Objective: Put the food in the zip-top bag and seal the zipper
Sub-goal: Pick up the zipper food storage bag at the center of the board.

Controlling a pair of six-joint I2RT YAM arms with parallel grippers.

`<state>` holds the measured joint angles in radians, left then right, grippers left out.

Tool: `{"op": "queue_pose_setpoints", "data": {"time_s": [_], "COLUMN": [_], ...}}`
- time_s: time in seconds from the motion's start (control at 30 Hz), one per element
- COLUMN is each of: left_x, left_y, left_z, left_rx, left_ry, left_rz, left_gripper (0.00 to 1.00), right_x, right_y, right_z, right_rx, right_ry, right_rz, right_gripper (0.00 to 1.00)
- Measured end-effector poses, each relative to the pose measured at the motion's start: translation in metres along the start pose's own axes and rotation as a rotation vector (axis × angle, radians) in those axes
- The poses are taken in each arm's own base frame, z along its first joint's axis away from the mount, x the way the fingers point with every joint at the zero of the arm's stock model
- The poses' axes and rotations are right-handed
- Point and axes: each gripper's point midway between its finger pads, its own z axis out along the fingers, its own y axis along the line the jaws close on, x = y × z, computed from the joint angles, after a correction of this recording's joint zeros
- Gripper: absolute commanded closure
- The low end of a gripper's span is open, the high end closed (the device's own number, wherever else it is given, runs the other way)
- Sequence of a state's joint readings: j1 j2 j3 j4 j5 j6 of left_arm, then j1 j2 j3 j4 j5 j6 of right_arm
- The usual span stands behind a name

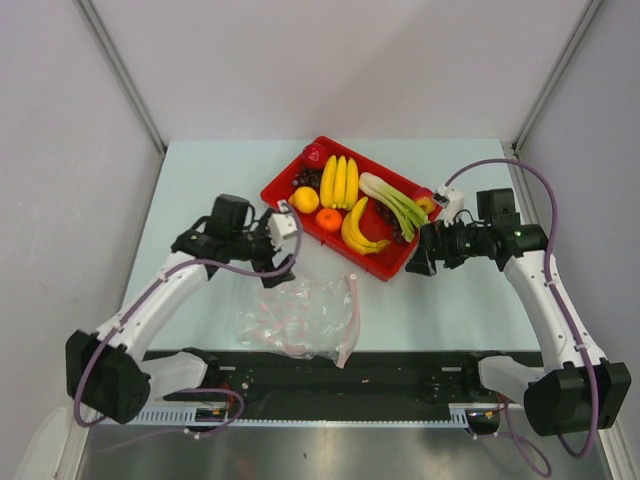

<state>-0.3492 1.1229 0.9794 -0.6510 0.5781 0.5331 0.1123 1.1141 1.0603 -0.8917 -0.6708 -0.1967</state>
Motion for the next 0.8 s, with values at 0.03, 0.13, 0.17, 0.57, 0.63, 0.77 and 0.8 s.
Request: {"op": "queue_pose_setpoints", "data": {"time_s": [0.03,0.13,0.17,0.57,0.63,0.77,0.8], "left_x": [0.006,0.025,0.032,0.082,0.092,0.107,0.106], "left_y": [-0.007,-0.02,-0.024,0.0,-0.002,-0.008,-0.01], "left_z": [0.015,0.045,0.054,0.118,0.123,0.119,0.116], "left_rx": [0.045,0.125,0.147,0.164,0.19,0.247,0.254], "left_ry": [0.027,0.095,0.116,0.278,0.311,0.378,0.381], "left_rz": [0.044,0.135,0.16,0.388,0.414,0.437,0.441], "left_gripper": [0.0,0.0,0.0,0.2,0.61,1.0,1.0], "right_x": [0.0,0.002,0.003,0.006,0.006,0.006,0.006], "right_y": [-0.001,-0.002,-0.002,-0.004,-0.004,-0.004,-0.003], "right_z": [0.0,-0.001,-0.001,-0.002,-0.002,-0.003,-0.003], "right_rx": [0.004,0.009,0.009,0.009,0.009,0.009,0.009], "right_ry": [0.002,0.007,0.01,0.022,0.022,0.02,0.018], "right_rz": [-0.002,-0.005,-0.005,-0.019,-0.023,-0.034,-0.037], "right_gripper": [0.0,0.0,0.0,0.0,0.0,0.0,0.0]}}
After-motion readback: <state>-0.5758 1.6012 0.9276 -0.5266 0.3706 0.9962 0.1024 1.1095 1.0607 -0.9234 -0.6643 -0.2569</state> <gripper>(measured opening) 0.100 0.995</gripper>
